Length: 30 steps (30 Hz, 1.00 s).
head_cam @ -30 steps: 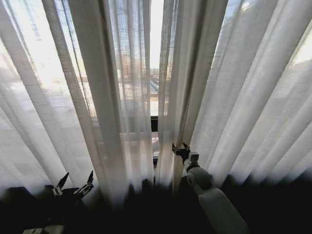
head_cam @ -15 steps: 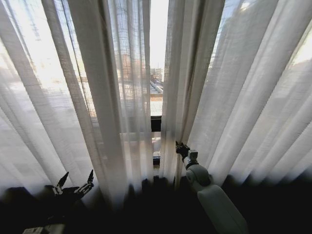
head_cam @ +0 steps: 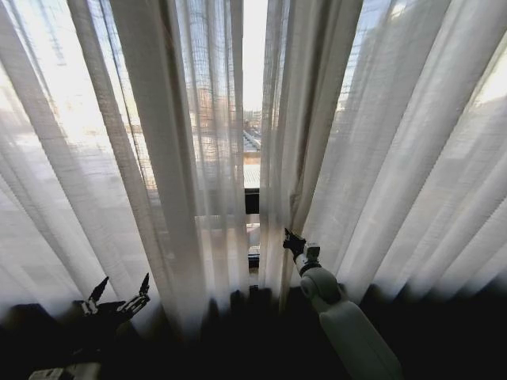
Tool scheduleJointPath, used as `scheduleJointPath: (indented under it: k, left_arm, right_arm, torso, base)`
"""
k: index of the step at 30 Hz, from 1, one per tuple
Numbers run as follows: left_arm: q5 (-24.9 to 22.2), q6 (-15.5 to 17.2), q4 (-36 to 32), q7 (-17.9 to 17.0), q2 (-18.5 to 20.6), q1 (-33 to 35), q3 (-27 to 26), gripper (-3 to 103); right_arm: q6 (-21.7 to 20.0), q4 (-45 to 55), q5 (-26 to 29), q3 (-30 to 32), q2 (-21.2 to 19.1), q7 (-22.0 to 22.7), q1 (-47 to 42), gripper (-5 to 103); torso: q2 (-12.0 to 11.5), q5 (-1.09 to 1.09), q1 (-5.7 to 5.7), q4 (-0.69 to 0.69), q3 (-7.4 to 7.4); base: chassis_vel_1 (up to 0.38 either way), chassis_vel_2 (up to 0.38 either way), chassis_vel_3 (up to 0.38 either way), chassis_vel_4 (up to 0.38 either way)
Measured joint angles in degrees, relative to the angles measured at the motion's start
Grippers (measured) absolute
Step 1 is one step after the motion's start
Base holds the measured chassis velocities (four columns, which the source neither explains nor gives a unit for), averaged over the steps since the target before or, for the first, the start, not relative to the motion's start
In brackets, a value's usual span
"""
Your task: Open the curtains by pulling them apart, changing their state from closed to fully open.
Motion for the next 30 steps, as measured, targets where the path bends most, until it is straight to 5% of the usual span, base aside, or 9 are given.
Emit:
scheduleJointPath:
  k: [16, 30]
  left_arm:
    - [0.17, -0.86, -0.20, 0.00, -0.32, 0.51, 0.41, 100]
    - [1.38, -0.73, -1.42, 0.11, -0.70, 0.86, 1.23, 100]
  right_arm:
    - [-0.35, 2.57, 0.06, 0.88, -0.15, -0.25, -2.64, 0]
    - [0.04, 3.50, 0.08, 2.70, -0.67, -0.41, -3.59, 0]
  torso:
    - [0.00, -0.01, 0.00, 0.00, 0.00]
    - [0.00, 0.00, 0.00, 0.00, 0.00]
  base:
    - [-0.063, -0.055, 0.058, 0.056]
    - [-0.271, -0.281, 0.280, 0.277]
